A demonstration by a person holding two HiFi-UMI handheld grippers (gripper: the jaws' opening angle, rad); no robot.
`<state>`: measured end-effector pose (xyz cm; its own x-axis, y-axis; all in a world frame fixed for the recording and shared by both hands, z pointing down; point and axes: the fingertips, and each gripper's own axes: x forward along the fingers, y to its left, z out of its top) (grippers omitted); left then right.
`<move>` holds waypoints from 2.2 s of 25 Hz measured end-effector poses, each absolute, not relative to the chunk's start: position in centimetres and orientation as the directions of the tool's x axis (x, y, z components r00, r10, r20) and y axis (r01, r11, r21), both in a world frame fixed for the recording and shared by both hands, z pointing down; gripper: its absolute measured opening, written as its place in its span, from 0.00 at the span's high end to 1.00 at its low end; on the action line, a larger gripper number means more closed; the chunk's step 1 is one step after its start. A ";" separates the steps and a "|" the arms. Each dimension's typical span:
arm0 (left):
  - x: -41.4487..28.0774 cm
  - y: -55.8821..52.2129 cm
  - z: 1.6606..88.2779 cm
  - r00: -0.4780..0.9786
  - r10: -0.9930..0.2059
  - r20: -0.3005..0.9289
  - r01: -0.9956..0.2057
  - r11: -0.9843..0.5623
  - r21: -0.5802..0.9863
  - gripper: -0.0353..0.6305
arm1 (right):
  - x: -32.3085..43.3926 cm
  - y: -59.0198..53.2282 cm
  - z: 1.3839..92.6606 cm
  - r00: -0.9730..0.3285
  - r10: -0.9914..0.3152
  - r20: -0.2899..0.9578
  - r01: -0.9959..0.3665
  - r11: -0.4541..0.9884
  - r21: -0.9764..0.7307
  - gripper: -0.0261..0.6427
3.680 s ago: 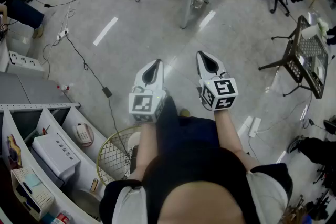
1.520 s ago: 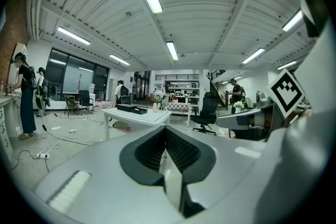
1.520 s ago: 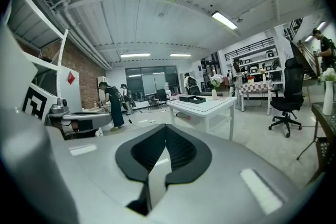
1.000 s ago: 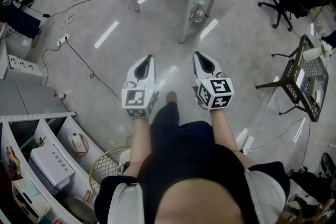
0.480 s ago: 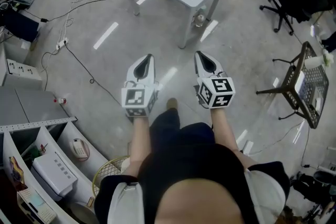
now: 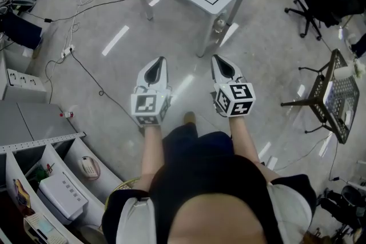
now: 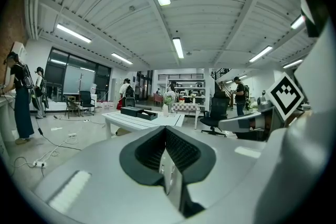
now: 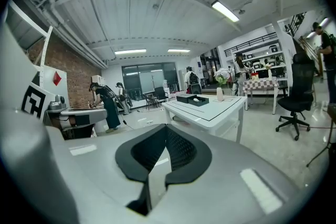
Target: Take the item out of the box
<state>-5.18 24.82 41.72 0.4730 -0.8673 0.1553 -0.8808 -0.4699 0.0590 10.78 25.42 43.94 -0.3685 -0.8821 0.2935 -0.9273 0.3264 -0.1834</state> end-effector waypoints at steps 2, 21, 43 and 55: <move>-5.4 24.1 41.7 0.473 -0.867 0.155 -0.881 -0.469 0.060 0.93 | 10.7 24.7 44.0 -0.368 -0.882 0.294 -0.927 0.325 -0.185 0.96; -6.8 22.8 42.3 0.489 -0.858 0.158 -0.872 -0.482 0.081 0.93 | 8.1 23.1 44.4 -0.375 -0.872 0.315 -0.926 0.334 -0.177 0.96; -6.7 19.7 43.3 0.462 -0.870 0.171 -0.887 -0.454 0.086 0.93 | 8.3 19.7 45.9 -0.402 -0.852 0.335 -0.914 0.354 -0.197 0.96; -6.4 13.8 43.0 0.457 -0.874 0.163 -0.889 -0.449 0.084 0.93 | 7.8 13.4 45.4 -0.428 -0.841 0.330 -0.903 0.386 -0.188 0.96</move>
